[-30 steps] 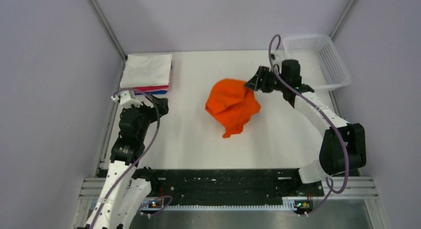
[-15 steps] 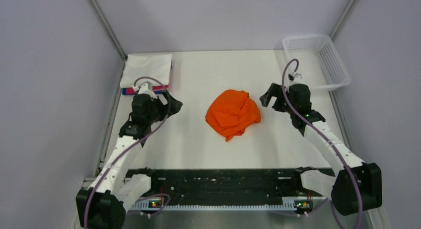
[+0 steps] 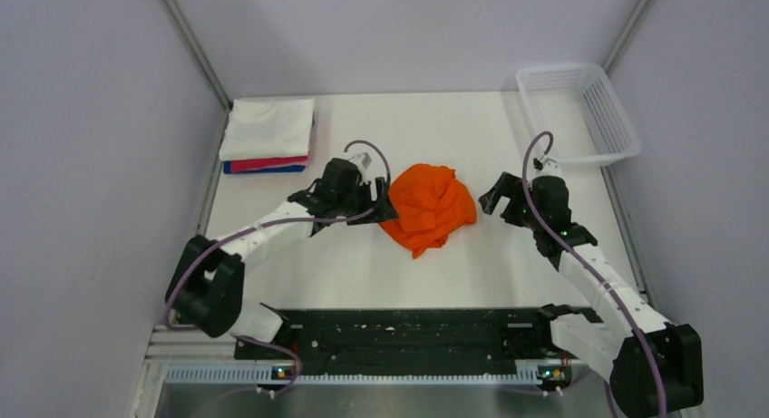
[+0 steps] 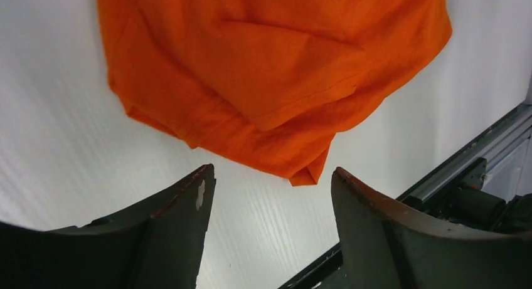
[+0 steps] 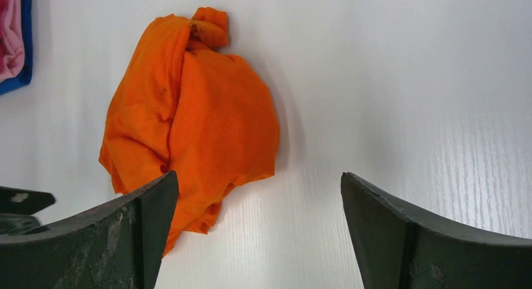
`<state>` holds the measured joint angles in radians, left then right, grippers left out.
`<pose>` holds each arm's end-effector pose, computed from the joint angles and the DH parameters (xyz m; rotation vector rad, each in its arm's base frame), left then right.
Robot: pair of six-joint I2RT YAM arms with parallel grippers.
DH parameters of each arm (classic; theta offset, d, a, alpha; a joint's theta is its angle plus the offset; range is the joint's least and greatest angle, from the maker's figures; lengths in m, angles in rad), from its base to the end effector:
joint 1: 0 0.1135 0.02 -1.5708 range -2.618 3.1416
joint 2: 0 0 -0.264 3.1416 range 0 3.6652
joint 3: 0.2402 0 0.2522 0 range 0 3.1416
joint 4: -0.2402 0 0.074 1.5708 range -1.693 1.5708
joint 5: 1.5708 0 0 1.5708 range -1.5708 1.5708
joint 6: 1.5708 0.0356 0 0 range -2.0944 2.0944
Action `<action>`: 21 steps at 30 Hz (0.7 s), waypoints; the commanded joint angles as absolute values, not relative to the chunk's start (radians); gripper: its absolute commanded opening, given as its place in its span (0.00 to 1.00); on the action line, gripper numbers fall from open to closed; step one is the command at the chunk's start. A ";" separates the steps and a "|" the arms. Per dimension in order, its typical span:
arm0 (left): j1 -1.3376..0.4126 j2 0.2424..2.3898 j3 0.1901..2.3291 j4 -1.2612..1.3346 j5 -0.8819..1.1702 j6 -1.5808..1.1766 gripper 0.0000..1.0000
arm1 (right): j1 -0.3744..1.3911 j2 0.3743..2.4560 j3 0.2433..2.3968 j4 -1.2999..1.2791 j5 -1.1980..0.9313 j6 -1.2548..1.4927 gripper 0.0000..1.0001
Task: Fold and stack the t-shirts
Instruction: Flatten out the tshirt
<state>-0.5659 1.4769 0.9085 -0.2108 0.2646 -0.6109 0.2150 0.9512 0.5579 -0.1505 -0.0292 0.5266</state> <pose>0.2576 -0.1747 0.2189 0.0824 2.4923 -0.8531 0.2047 0.0458 0.2333 0.3162 2.1271 0.4687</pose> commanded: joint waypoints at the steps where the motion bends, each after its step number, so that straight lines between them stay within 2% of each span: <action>1: -0.629 1.633 1.040 -0.219 0.263 -0.606 0.70 | 0.217 0.900 0.542 -0.156 -0.003 0.530 0.99; 8: -0.650 1.799 1.164 -0.269 0.251 -0.609 0.47 | 0.217 0.861 0.533 -0.186 0.045 0.514 0.99; 17: -0.656 1.829 1.198 -0.397 0.109 -0.581 0.47 | 0.217 0.826 0.528 -0.190 0.053 0.509 0.99; 21: -0.657 1.839 1.199 -0.396 0.111 -0.585 0.47 | 0.218 0.829 0.527 -0.189 0.056 0.509 0.99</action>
<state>-0.6510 1.8267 1.1656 -0.3771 0.1440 -0.5991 0.2150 0.8444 0.5301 -0.2035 0.0364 0.5175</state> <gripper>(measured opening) 0.469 0.986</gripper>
